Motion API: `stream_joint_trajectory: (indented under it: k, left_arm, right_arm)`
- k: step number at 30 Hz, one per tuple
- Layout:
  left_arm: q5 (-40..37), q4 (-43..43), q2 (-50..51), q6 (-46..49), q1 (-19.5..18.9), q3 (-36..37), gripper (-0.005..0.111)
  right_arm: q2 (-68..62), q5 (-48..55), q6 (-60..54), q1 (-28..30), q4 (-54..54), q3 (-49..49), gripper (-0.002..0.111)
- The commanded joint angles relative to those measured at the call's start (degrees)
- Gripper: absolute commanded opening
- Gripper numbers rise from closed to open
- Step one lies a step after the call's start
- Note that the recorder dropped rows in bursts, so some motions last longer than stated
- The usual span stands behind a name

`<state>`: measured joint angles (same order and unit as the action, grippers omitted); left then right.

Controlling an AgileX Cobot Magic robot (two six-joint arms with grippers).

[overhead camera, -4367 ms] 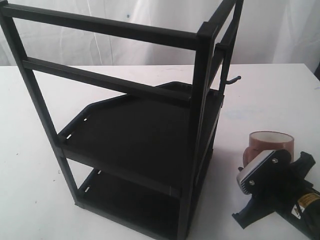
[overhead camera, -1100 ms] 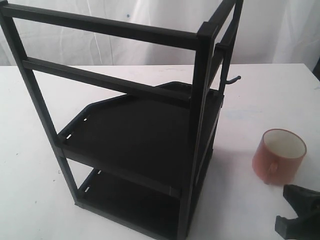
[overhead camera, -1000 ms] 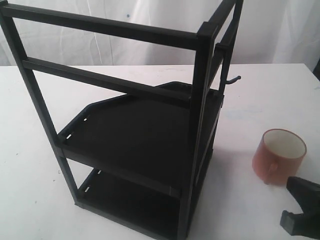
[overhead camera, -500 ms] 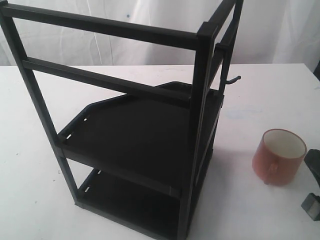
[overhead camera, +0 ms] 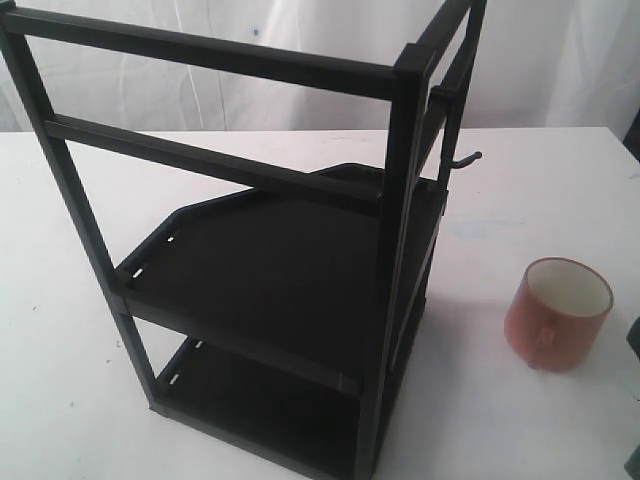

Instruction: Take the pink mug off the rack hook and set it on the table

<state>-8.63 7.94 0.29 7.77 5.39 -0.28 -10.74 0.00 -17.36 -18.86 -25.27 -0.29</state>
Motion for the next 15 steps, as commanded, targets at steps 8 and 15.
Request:
stream_joint_trajectory:
  k: [8,15]
  left_arm:
    - [0.0,0.3,-0.3,-0.1,-0.1,0.3,0.000]
    - [0.0,0.3,-0.3,-0.1,-0.1,0.3,0.000]
  right_arm:
    - [9.4,12.6,-3.3,10.2,0.7,0.3,0.000]
    - [9.4,12.6,-3.3,10.3,0.4,0.3,0.000]
